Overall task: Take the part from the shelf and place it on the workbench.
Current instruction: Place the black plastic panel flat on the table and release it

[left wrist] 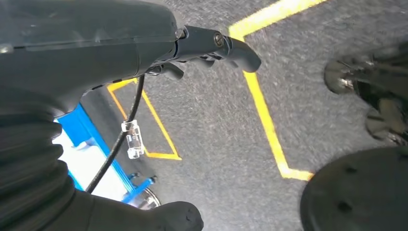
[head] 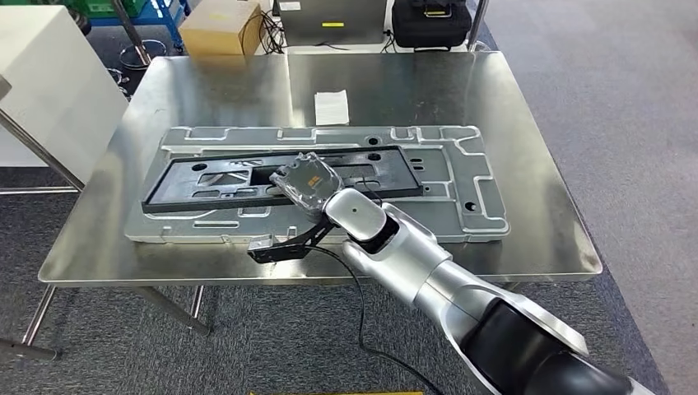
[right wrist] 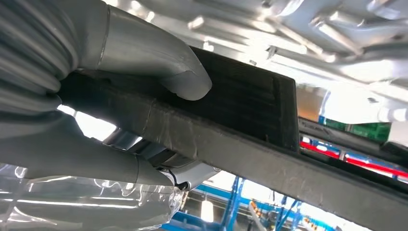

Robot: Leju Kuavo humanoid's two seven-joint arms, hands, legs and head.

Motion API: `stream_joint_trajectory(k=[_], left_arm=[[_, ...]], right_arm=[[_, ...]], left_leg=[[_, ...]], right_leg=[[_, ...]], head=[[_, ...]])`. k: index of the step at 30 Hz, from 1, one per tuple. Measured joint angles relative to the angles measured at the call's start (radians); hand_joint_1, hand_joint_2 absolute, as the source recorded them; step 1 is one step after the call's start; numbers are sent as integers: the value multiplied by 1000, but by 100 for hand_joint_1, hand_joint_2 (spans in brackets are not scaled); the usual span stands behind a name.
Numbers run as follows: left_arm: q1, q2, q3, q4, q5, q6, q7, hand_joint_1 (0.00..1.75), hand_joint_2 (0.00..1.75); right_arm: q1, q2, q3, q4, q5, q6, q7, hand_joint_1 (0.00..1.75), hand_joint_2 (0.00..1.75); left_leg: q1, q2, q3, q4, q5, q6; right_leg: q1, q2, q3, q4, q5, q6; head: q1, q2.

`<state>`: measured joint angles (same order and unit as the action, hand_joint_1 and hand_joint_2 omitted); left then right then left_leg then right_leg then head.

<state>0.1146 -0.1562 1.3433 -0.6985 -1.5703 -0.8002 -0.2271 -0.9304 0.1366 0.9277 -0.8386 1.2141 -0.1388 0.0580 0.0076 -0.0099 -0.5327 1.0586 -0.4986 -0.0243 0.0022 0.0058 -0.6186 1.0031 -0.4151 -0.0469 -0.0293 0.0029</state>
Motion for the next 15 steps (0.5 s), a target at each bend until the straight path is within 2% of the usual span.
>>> stream_joint_trajectory(k=[1, 3, 4, 5, 6, 7, 8, 9, 10, 11, 13, 15], left_arm=[[-1, 0, 0, 2, 0, 0, 1, 0, 175], [-3, 0, 0, 3, 0, 0, 4, 0, 175], [-3, 0, 0, 4, 0, 1, 6, 0, 175], [-3, 0, 0, 4, 0, 4, 8, 0, 175], [-2, 0, 0, 6, 0, 8, 9, 0, 175], [-1, 0, 0, 8, 0, 13, 10, 0, 175], [-1, 1, 0, 12, 0, 19, 10, 0, 175], [-2, 2, 0, 17, 0, 26, 11, 0, 175], [-3, 4, -1, 22, 0, 31, 12, 0, 175], [-4, 6, -1, 27, 0, 35, 13, 0, 175], [-5, 9, -3, 35, 0, 39, 14, 0, 175], [-6, 10, -4, 42, 0, 40, 14, 0, 175]], right_arm=[[-2, 5, -3, 2, 2, 2, 5, 175, 175], [-4, 11, -8, 9, 8, 6, 16, 175, 175], [-2, 13, -10, 15, 10, 9, 20, 175, 175], [-1, 14, -13, 22, 13, 10, 23, 175, 175], [0, 15, -17, 30, 13, 11, 24, 175, 175], [0, 17, -22, 38, 14, 11, 24, 175, 175], [-1, 20, -27, 47, 14, 11, 23, 175, 175], [-2, 23, -31, 56, 14, 11, 22, 175, 175], [-3, 26, -34, 64, 14, 10, 21, 175, 175], [-4, 28, -36, 72, 14, 9, 18, 175, 175], [-5, 31, -41, 84, 14, 8, 15, 175, 175], [-8, 35, -46, 91, 14, 7, 12, 175, 175]], left_leg=[[2, 1, -28, 51, -15, -5], [5, 2, -107, 177, -61, -17], [6, 3, -141, 218, -81, -21], [6, 3, -160, 226, -84, -22], [7, 3, -162, 199, -64, -21], [7, 4, -151, 142, -22, -19], [6, 4, -135, 70, 36, -15], [4, 5, -121, 11, 74, -9], [1, 5, -112, -28, 100, -1], [-1, 6, -110, -46, 108, 8], [-1, 5, -99, -50, 102, 25], [3, 5, -80, -58, 98, 37]], right_leg=[[-2, 0, 11, -3, -5, -3], [-2, 0, 26, -3, -20, -6], [-1, 0, 35, -3, -28, -5], [-1, 0, 46, -2, -38, -4], [-2, 0, 59, -2, -48, -2], [-2, 0, 73, -2, -58, 0], [-1, 0, 84, -2, -69, 2], [0, 1, 93, 0, -78, 6], [1, 2, 96, 0, -86, 11], [2, 3, 98, 2, -91, 17], [4, 5, 101, 7, -98, 29], [3, 3, 87, 49, -105, 38]], head=[[-2, 0], [-6, 0], [-5, 0], [-6, 0], [-6, 0], [-5, 0], [-5, 0], [-6, 0], [-6, 0], [-6, 0], [-6, 0], [-4, 0]])
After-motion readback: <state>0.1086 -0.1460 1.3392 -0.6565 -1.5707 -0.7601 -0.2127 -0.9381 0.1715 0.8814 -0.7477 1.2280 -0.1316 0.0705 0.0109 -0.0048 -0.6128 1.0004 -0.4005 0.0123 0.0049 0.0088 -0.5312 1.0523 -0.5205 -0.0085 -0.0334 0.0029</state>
